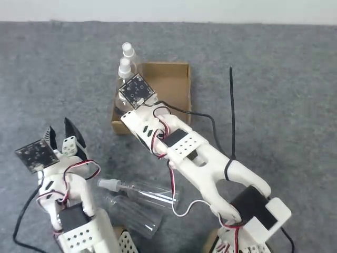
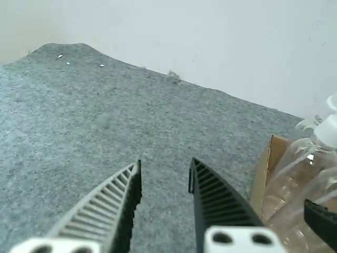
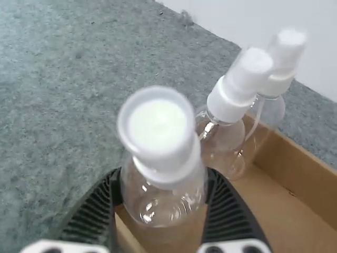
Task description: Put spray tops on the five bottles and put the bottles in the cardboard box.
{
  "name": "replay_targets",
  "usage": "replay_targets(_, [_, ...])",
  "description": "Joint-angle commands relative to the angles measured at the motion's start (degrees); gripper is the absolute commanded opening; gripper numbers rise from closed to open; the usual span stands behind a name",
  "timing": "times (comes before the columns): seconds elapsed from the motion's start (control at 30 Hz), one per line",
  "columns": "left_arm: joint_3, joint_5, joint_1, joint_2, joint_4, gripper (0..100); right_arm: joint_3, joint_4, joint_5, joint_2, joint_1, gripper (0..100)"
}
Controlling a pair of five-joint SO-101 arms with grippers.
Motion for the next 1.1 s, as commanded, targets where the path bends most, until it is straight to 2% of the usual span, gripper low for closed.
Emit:
replay_targets(0.0, [-0.6, 0.2, -0.1, -1.0, -2.0, 14, -0.6, -1.5, -0.1, -0.4, -0.2, 0.6])
replay_targets(0.27, [-0.6, 0.2, -0.3, -1.0, -2.0, 14, -3.9, -1.0, -0.1, 5.2, -0.2, 0.6])
replay_targets(0.67, [-0.2, 0.2, -0.3, -1.0, -2.2, 14, -4.0, -0.9, -0.1, 5.8, -0.2, 0.9])
replay_targets(0.8, [-0.1, 0.2, -0.3, -1.0, -2.2, 14, -3.8, -0.8, -0.1, 5.9, -0.2, 7.4])
replay_targets(1.07, [-0.1, 0.2, -0.3, -1.0, -2.2, 14, -3.7, -0.8, -0.1, 5.9, -0.2, 8.5])
